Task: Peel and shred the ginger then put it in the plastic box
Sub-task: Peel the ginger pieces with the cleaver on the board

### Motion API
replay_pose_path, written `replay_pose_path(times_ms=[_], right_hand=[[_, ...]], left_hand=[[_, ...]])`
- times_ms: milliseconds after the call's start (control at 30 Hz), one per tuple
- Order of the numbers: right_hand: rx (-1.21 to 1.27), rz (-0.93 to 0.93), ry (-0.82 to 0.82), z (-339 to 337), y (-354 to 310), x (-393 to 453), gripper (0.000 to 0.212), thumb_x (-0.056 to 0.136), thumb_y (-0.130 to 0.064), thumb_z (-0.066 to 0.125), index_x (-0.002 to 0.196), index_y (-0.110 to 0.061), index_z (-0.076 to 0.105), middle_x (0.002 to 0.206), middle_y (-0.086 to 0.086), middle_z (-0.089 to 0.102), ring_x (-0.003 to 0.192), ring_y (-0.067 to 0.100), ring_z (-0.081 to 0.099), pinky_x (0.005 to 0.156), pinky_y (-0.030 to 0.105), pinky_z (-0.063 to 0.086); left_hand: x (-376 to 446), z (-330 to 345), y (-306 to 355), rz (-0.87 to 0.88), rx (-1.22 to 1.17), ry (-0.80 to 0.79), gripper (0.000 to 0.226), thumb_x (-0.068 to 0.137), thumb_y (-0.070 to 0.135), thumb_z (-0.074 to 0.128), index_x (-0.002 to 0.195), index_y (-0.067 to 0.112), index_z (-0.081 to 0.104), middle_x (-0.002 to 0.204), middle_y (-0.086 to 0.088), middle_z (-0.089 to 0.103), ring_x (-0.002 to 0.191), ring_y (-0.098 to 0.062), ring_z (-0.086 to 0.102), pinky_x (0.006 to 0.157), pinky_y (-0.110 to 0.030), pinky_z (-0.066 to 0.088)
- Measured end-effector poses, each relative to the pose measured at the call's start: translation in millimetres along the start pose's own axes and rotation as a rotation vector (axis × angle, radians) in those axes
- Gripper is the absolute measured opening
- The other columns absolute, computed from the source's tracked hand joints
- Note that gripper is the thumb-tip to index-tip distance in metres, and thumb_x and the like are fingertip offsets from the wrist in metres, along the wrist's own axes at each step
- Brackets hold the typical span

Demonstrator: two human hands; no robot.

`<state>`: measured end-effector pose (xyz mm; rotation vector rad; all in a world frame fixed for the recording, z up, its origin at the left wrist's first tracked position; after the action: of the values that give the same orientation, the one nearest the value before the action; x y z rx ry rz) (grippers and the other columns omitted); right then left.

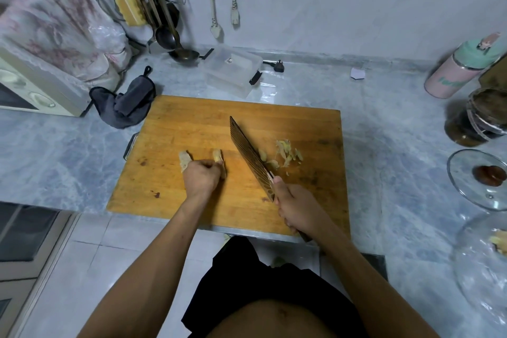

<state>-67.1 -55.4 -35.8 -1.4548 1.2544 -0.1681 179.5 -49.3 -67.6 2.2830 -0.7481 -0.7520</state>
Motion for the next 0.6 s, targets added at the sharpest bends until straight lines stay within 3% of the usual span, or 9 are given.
replay_pose_path(times_ms=[100, 233, 367, 467, 600], right_hand=[[-0.036, 0.010, -0.004, 0, 1, 3, 0.055, 0.103, -0.056, 0.022, 0.071, -0.026, 0.054, 0.058, 0.001, 0.050, 0.044, 0.010, 0.047, 0.046, 0.024, 0.043], [-0.058, 0.016, -0.026, 6, 2, 8, 0.058, 0.103, -0.059, 0.023, 0.072, -0.020, 0.053, 0.057, -0.002, 0.048, 0.044, 0.010, 0.046, 0.050, 0.025, 0.041], [-0.054, 0.028, -0.048, 14, 2, 13, 0.060, 0.102, -0.061, 0.023, 0.079, -0.015, 0.054, 0.059, 0.001, 0.049, 0.045, 0.014, 0.046, 0.050, 0.026, 0.041], [-0.036, 0.021, -0.051, 17, -2, 14, 0.058, 0.102, -0.059, 0.025, 0.076, -0.015, 0.053, 0.058, 0.002, 0.049, 0.047, 0.017, 0.046, 0.050, 0.028, 0.041], [-0.053, 0.027, -0.062, 18, -5, 14, 0.058, 0.103, -0.057, 0.025, 0.076, -0.015, 0.054, 0.058, 0.001, 0.051, 0.046, 0.016, 0.048, 0.047, 0.025, 0.041]], left_hand=[[2, -7, -9, -0.025, -0.014, 0.025, 0.015, 0.090, 0.026, 0.070, 0.089, 0.013, 0.078, 0.078, -0.004, 0.069, 0.074, -0.022, 0.063, 0.064, -0.023, 0.042], [6, -9, -18, -0.063, -0.112, 0.030, 0.022, 0.088, 0.026, 0.073, 0.103, 0.010, 0.075, 0.098, -0.005, 0.073, 0.098, -0.023, 0.067, 0.088, -0.027, 0.051], [-3, -5, -12, -0.022, -0.087, 0.009, 0.040, 0.085, 0.031, 0.077, 0.116, 0.007, 0.069, 0.103, -0.004, 0.069, 0.094, -0.015, 0.060, 0.082, -0.022, 0.044], [-4, 0, -9, -0.040, -0.083, -0.014, 0.028, 0.084, 0.022, 0.077, 0.108, 0.008, 0.071, 0.094, -0.003, 0.068, 0.092, -0.020, 0.065, 0.079, -0.024, 0.047], [2, 9, -25, -0.216, -0.267, -0.058, 0.002, 0.087, 0.011, 0.070, 0.089, 0.011, 0.070, 0.084, -0.009, 0.072, 0.081, -0.027, 0.068, 0.086, -0.039, 0.058]])
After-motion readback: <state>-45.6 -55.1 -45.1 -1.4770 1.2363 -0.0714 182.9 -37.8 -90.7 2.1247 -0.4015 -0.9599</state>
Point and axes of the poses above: each hand's wrist, its own x-axis towards the middle knuckle, its own z-axis out of the palm, y = z × x, the point moved 10 cm from there along x, towards the middle knuckle
